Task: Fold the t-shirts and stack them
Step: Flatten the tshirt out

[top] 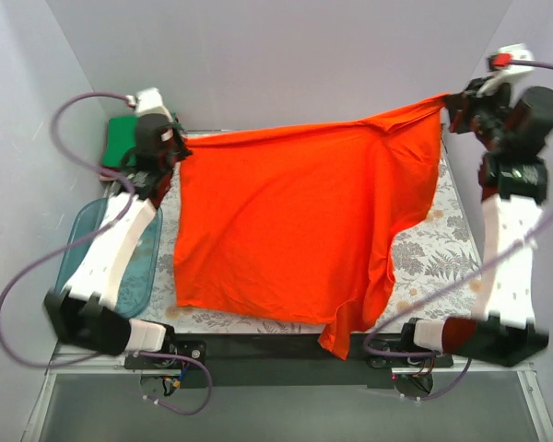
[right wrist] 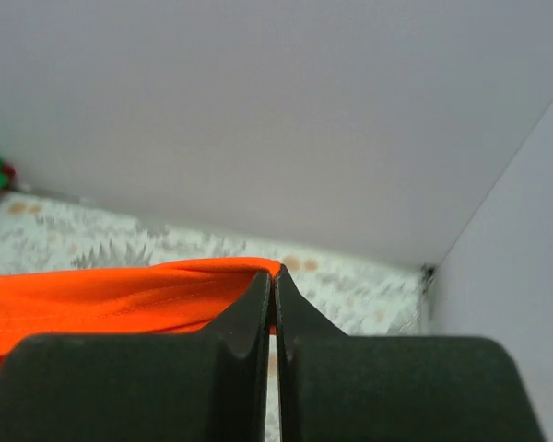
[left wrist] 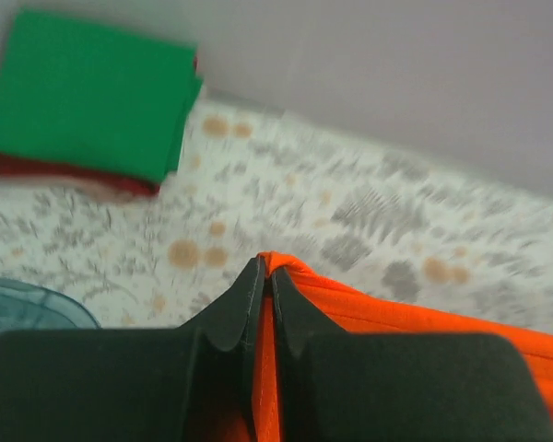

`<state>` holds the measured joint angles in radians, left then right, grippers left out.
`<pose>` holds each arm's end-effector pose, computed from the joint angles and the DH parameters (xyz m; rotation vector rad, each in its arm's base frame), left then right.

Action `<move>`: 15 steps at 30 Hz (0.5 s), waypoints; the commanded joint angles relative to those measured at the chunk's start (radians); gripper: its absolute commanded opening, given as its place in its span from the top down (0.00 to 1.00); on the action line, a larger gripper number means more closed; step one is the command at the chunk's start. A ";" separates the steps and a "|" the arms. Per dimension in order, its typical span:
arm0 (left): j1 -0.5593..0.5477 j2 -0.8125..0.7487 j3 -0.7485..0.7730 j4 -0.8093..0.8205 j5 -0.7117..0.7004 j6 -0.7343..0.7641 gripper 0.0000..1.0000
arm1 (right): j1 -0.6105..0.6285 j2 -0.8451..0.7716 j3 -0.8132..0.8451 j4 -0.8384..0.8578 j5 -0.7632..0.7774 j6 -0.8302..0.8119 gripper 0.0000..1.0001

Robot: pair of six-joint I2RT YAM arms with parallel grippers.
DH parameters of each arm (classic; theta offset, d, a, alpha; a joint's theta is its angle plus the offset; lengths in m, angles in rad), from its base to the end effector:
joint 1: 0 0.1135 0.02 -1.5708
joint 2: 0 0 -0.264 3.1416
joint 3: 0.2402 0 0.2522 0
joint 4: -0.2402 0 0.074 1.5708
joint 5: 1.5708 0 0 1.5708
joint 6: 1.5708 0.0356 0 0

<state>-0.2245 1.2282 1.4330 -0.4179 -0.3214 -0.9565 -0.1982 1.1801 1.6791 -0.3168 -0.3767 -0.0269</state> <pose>0.2602 -0.0479 0.4479 -0.8605 1.5900 -0.5639 0.2096 -0.0287 0.5469 -0.1948 1.3883 0.0745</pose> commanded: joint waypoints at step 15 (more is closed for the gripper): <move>0.056 0.965 0.205 0.211 -0.168 0.007 1.00 | 0.138 0.929 0.076 0.179 0.042 0.012 0.99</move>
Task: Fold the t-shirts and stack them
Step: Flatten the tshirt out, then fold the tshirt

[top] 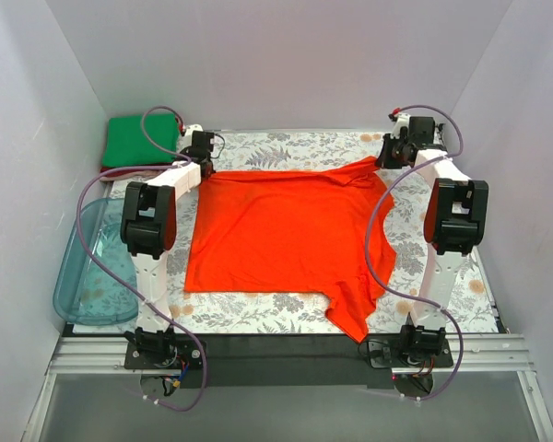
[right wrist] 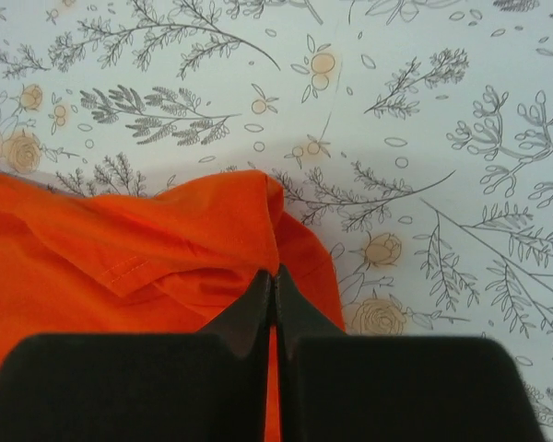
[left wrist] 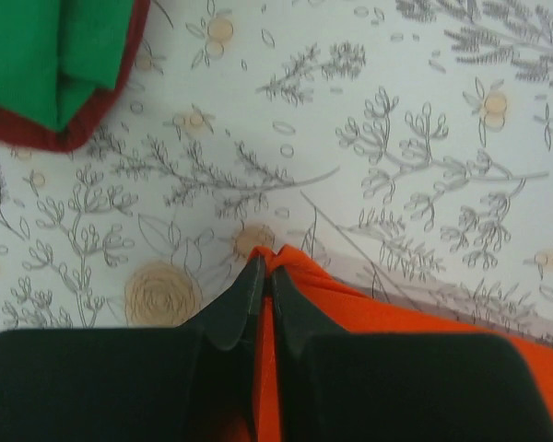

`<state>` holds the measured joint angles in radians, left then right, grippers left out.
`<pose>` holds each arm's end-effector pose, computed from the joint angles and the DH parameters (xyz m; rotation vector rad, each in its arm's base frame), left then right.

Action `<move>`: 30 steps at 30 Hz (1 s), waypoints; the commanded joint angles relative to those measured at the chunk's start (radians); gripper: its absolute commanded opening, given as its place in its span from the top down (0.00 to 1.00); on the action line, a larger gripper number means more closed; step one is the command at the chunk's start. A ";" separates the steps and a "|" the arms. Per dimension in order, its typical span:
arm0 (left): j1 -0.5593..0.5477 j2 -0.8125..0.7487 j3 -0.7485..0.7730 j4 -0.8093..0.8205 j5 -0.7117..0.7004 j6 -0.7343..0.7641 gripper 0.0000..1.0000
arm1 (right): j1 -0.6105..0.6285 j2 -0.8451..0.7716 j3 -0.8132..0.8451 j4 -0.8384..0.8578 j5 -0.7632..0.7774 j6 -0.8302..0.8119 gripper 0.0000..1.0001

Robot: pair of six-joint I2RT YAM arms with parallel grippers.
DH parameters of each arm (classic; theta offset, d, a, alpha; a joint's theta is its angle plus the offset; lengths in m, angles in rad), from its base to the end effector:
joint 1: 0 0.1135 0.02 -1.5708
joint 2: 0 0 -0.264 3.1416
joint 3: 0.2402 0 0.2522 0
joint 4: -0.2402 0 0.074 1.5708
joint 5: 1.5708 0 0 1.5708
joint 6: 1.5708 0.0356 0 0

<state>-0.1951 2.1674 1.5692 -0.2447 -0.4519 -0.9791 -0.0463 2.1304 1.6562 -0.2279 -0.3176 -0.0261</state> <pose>0.4691 -0.0769 0.1644 -1.0643 2.0476 -0.0451 0.4878 -0.0115 0.2091 -0.1441 2.2463 0.3215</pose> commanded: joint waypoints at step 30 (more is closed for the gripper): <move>0.026 -0.242 -0.031 -0.139 0.032 -0.164 1.00 | 0.077 -0.432 -0.308 0.019 0.127 0.344 0.99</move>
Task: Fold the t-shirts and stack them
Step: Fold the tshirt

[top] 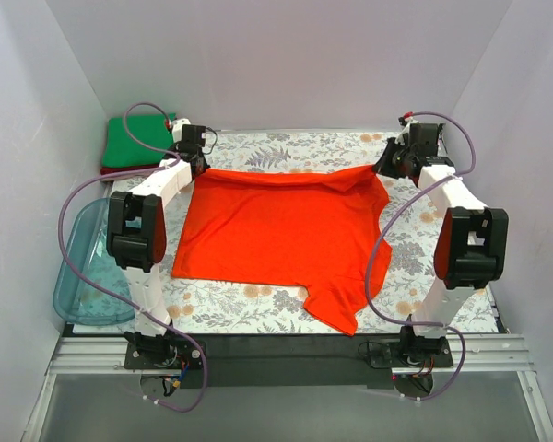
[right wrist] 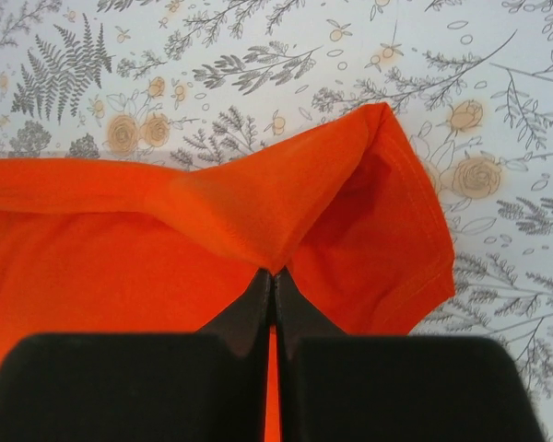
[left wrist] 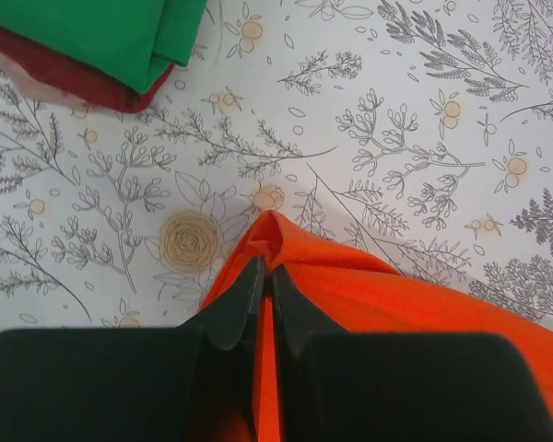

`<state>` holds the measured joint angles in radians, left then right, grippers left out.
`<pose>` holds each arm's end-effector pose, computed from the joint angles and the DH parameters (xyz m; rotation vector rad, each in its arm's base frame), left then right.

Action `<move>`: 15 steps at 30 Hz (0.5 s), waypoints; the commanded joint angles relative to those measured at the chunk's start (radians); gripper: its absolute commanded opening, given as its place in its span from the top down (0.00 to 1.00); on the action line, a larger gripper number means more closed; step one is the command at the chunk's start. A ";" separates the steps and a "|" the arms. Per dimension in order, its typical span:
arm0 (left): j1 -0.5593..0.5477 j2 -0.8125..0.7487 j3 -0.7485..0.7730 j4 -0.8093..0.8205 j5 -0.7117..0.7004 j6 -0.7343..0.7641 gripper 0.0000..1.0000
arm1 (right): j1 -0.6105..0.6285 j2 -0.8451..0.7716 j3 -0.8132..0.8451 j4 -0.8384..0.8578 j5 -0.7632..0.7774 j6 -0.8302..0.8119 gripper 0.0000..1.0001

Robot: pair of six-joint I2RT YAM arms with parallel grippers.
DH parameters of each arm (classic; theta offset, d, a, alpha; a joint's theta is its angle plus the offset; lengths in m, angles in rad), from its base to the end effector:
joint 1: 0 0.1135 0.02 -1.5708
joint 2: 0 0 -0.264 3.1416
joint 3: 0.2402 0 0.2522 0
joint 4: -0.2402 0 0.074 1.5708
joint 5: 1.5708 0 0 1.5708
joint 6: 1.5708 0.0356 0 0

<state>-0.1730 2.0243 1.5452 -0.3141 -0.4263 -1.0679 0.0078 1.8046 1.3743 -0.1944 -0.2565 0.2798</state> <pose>0.4511 -0.0639 0.2153 -1.1646 1.9611 -0.1410 0.4167 0.0123 0.2592 0.1546 2.2013 0.4425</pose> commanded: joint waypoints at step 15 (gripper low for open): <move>0.026 -0.154 -0.071 -0.210 0.034 -0.221 1.00 | 0.035 -0.275 -0.280 -0.023 0.072 0.154 0.99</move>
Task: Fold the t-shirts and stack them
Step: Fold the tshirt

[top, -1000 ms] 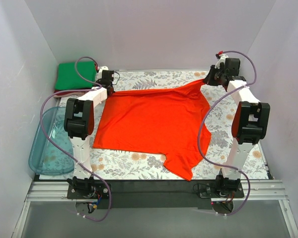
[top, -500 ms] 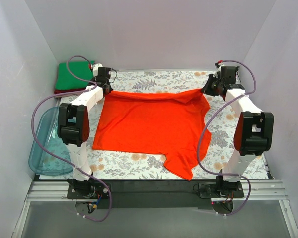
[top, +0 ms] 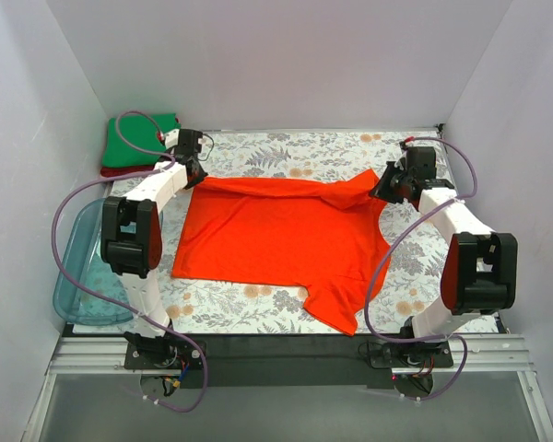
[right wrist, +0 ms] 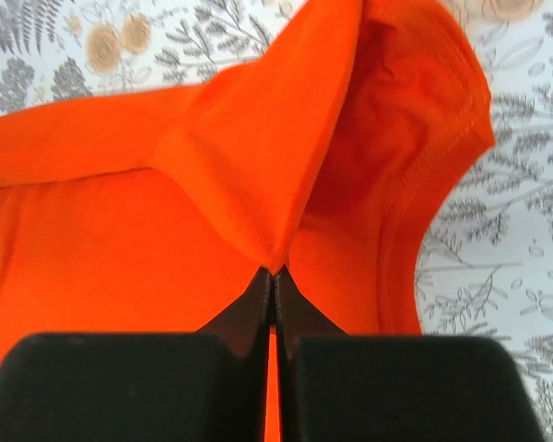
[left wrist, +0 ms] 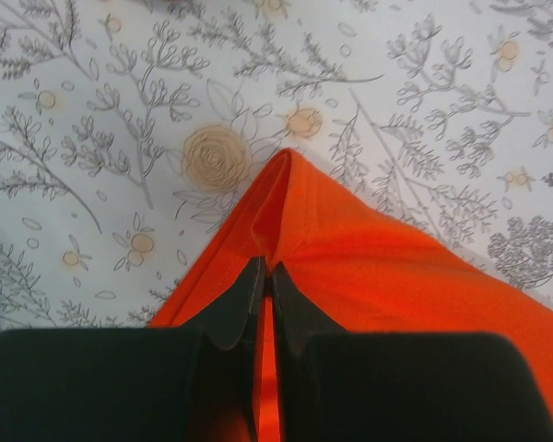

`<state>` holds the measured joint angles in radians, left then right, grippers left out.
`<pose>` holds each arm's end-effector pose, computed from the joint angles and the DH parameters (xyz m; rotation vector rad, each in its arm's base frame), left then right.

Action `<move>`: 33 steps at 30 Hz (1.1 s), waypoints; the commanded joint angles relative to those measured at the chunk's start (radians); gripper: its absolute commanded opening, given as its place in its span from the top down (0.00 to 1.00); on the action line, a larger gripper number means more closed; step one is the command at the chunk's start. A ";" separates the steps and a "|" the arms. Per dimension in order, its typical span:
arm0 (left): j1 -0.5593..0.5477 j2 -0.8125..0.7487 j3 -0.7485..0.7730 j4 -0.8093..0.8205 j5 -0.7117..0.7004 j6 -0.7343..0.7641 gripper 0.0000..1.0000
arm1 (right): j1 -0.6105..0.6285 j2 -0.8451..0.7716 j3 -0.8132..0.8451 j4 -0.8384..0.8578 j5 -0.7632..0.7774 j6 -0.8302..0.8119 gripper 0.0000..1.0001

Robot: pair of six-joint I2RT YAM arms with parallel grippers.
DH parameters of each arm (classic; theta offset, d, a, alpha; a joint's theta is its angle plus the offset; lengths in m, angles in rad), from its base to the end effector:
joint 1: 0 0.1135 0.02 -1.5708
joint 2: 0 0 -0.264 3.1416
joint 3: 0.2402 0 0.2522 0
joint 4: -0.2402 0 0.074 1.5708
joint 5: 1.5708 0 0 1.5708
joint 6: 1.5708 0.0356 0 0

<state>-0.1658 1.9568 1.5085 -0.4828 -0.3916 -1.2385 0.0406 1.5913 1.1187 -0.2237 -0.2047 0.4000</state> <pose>0.4263 -0.0576 0.2202 -1.3656 1.9878 -0.1504 0.3538 0.0216 0.2495 0.3011 2.2723 0.4633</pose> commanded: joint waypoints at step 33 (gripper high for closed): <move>0.045 -0.232 -0.274 0.013 0.037 -0.119 0.60 | -0.025 -0.206 -0.247 0.007 0.035 0.048 0.44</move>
<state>-0.1314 1.8687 1.2411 -0.4847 -0.3389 -1.3632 0.0204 1.4494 0.8726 -0.2554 -0.1768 0.4637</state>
